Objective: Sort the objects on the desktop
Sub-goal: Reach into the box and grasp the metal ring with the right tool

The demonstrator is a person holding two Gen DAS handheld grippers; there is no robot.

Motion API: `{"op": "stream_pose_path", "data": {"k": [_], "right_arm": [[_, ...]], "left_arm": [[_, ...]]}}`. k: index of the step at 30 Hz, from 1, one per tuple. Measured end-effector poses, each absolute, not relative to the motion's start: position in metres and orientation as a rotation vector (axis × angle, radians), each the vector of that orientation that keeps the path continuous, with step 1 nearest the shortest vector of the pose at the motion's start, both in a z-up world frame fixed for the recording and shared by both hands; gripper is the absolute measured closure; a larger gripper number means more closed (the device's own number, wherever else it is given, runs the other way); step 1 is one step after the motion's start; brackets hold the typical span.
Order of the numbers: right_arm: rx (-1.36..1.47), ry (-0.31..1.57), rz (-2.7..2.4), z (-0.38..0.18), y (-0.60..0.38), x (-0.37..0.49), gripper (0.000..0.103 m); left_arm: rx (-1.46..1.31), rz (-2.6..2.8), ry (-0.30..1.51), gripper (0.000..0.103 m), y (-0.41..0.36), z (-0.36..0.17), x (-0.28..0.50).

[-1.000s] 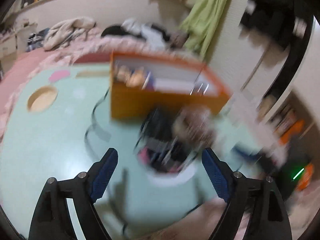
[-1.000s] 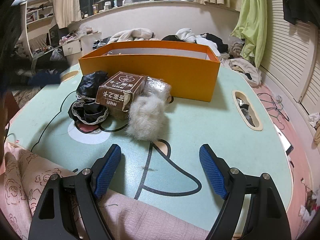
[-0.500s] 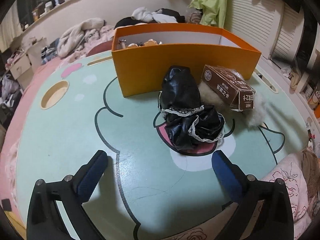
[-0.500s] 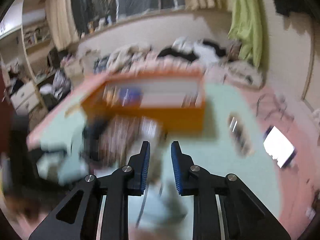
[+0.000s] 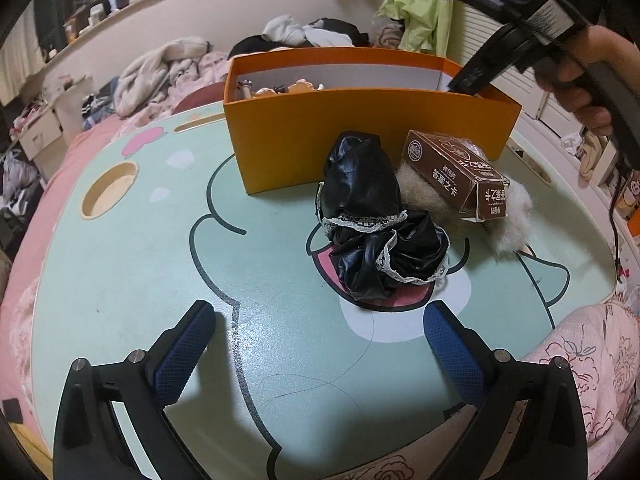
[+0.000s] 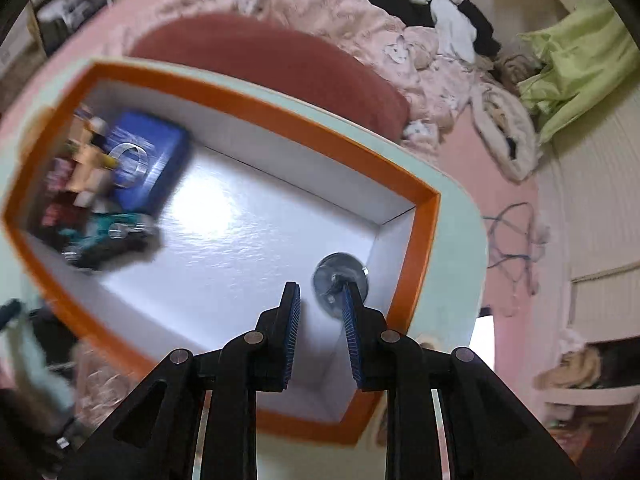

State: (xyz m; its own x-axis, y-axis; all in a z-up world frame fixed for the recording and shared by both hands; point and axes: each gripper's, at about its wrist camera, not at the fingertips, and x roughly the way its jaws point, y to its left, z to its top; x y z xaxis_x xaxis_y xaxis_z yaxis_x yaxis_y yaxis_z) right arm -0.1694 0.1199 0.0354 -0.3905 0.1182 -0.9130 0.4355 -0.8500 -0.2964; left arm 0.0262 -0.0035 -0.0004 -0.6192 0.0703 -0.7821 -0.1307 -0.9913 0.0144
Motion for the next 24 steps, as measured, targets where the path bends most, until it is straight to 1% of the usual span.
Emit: {"op": "stream_pose_path", "data": {"k": [2, 6, 7, 10, 12, 13, 16, 18, 21, 24], "right_arm": [[1.603, 0.815, -2.381, 0.033, 0.116, -0.169, 0.081], [1.620, 0.849, -2.396, 0.027, 0.111, -0.170, 0.081], [1.619, 0.868, -2.407, 0.026, 0.110, -0.169, 0.083], [1.585, 0.854, -2.439, 0.027, 0.109, -0.164, 0.084], [1.510, 0.832, -2.504, 0.031, 0.110, -0.156, 0.085], [1.463, 0.795, -2.542, 0.036, 0.111, -0.151, 0.085], [1.225, 0.575, -2.680, 0.065, 0.121, -0.122, 0.085], [1.045, 0.356, -2.716, 0.089, 0.133, -0.088, 0.085], [0.927, 0.161, -2.634, 0.102, 0.148, -0.042, 0.085], [0.931, 0.052, -2.557, 0.092, 0.161, -0.011, 0.085]], "left_arm": [[-1.312, 2.727, 0.108, 0.000, -0.002, -0.004, 0.028], [-1.312, 2.727, 0.109, 0.000, -0.003, -0.004, 0.028], [-1.311, 2.727, 0.108, 0.000, -0.003, -0.004, 0.028], [-1.311, 2.727, 0.108, 0.000, -0.003, -0.004, 0.028], [-1.311, 2.727, 0.109, 0.000, -0.003, -0.004, 0.028], [-1.311, 2.727, 0.109, 0.000, -0.003, -0.004, 0.029], [-1.311, 2.726, 0.109, 0.000, -0.004, -0.004, 0.029], [-1.311, 2.727, 0.109, 0.000, -0.004, -0.004, 0.029], [-1.310, 2.726, 0.109, 0.000, -0.004, -0.005, 0.029], [-1.310, 2.727, 0.109, 0.000, -0.004, -0.005, 0.030]]}}
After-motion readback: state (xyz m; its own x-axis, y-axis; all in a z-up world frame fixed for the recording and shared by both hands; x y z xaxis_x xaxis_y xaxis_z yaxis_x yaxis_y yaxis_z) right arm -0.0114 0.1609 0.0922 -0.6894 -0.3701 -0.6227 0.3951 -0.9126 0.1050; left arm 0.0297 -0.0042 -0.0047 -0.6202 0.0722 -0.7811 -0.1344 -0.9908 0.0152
